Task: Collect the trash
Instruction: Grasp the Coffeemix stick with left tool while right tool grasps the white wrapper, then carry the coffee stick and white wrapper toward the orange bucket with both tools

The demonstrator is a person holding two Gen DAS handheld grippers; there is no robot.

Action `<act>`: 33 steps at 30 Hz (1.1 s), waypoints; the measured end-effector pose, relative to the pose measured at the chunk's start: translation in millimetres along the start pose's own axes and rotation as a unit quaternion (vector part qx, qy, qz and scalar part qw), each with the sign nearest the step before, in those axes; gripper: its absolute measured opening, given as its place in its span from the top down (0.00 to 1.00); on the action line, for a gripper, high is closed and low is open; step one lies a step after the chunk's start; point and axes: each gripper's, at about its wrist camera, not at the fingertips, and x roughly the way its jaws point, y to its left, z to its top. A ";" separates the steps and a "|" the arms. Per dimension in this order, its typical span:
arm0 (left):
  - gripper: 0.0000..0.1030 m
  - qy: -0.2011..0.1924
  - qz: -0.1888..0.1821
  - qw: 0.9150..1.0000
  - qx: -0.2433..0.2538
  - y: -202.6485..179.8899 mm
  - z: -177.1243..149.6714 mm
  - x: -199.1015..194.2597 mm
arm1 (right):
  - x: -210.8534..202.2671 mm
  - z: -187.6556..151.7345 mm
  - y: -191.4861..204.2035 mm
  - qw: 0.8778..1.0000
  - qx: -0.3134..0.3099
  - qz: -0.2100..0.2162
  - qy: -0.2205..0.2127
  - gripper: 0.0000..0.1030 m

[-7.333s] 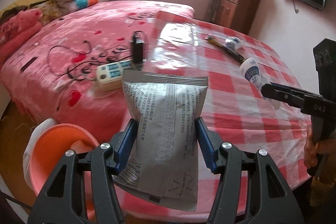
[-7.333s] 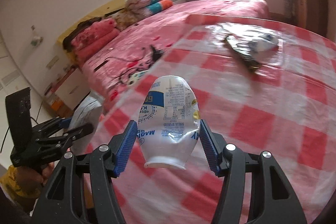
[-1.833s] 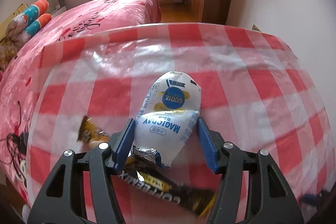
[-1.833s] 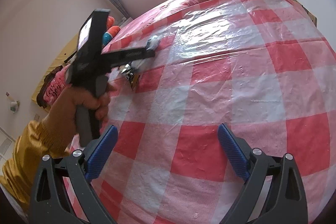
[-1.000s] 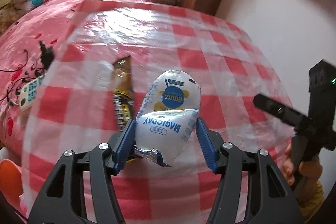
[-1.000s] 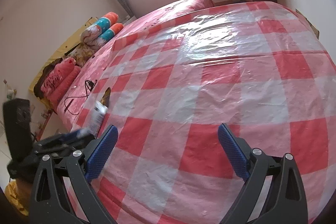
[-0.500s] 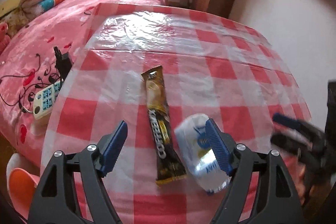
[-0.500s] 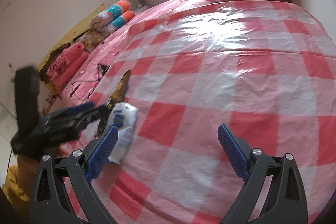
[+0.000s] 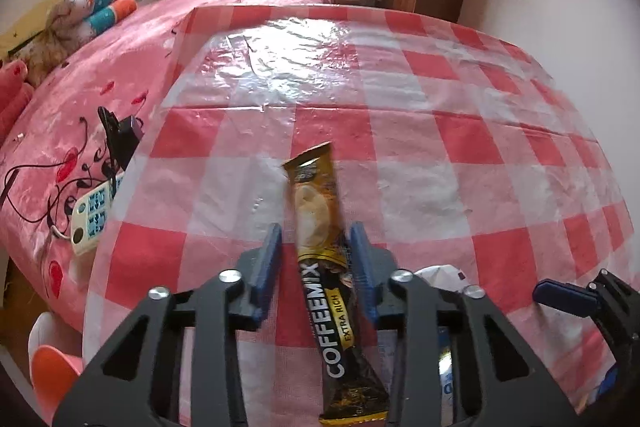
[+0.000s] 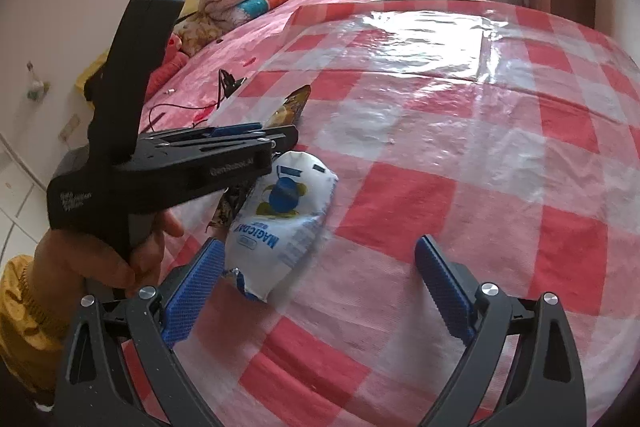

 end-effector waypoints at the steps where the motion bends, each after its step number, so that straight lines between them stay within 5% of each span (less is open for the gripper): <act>1: 0.74 -0.002 -0.003 1.000 -0.001 2.3 -1.3 -1.0 | 1.5 0.2 2.8 1.000 -0.003 -0.001 0.000 0.08; 20: 0.77 -0.033 -0.030 0.996 -0.083 77.2 -38.7 -44.1 | 49.6 20.2 51.7 0.992 -0.083 -0.089 0.023 0.08; 27: 0.77 -0.035 -0.028 0.994 -0.096 98.2 -63.8 -59.8 | 58.9 17.1 65.1 0.983 -0.125 -0.131 0.023 0.31; 33: 0.77 -0.034 -0.030 0.993 -0.109 113.6 -80.1 -72.2 | 57.1 13.2 64.2 0.984 -0.123 -0.125 0.020 0.34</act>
